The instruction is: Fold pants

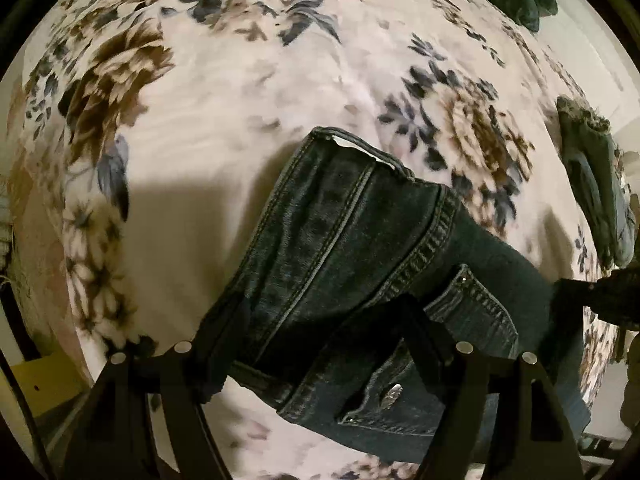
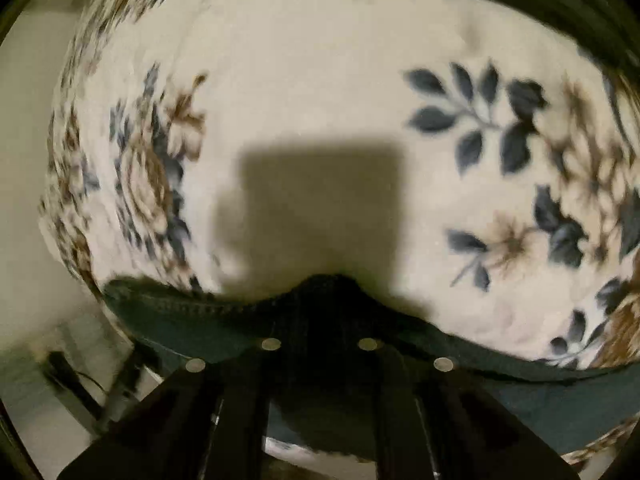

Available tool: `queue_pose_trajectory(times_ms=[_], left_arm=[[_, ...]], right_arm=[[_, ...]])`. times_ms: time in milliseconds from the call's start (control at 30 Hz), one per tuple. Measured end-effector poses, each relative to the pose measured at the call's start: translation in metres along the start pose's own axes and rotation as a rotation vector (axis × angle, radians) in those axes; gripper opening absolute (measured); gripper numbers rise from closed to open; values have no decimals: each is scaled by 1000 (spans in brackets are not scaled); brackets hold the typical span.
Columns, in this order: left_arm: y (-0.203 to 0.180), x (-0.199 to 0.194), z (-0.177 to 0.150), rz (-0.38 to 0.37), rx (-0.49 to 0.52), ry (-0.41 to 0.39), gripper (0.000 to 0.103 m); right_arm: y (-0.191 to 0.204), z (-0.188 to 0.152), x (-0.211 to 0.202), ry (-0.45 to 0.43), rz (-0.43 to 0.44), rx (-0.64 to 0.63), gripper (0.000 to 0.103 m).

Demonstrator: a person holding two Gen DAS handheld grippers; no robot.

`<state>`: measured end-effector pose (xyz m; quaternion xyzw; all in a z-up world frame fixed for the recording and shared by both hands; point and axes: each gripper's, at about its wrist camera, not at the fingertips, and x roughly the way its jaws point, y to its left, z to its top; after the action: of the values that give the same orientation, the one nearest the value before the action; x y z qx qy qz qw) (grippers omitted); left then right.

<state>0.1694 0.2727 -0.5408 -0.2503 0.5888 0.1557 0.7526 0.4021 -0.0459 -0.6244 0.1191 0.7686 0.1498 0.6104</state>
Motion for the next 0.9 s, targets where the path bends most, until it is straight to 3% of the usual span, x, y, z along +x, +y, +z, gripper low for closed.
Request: queue_pose_trajectory(times_ms=[133, 167, 200, 233, 267, 300, 333, 467, 533, 700, 800, 900], left_arm=[[-4, -13, 1, 11, 2, -9, 74], [-8, -22, -1, 10, 9, -30, 74], [-13, -31, -2, 9, 23, -52, 74], [-20, -41, -5, 9, 40, -73, 75], [-32, -52, -9, 10, 73, -97, 85], [-45, -60, -14, 14, 106, -108, 98], [-56, -65, -19, 17, 136, -110, 101], [-129, -72, -53, 12, 319, -82, 102], [-160, -67, -68, -8, 378, -47, 102], [-257, -39, -121, -70, 497, 45, 102], [-314, -19, -154, -81, 555, 82, 102], [-362, 4, -179, -82, 602, 110, 102]], right_arm=[[-3, -8, -9, -23, 42, -48, 18], [-8, -16, -27, -79, 65, -57, 32], [-16, -19, -45, -149, 101, -50, 58], [-17, -24, -52, -203, 140, -43, 71], [-30, -37, -67, -263, 175, -27, 84], [-49, -57, -84, -323, 196, 4, 84], [-68, -75, -95, -364, 220, 45, 84], [-182, -165, -123, -481, 286, 295, 84], [-257, -223, -132, -552, 287, 471, 84], [-416, -332, -133, -703, 299, 838, 84], [-493, -365, -121, -764, 357, 942, 84], [-548, -372, -102, -788, 420, 988, 83]])
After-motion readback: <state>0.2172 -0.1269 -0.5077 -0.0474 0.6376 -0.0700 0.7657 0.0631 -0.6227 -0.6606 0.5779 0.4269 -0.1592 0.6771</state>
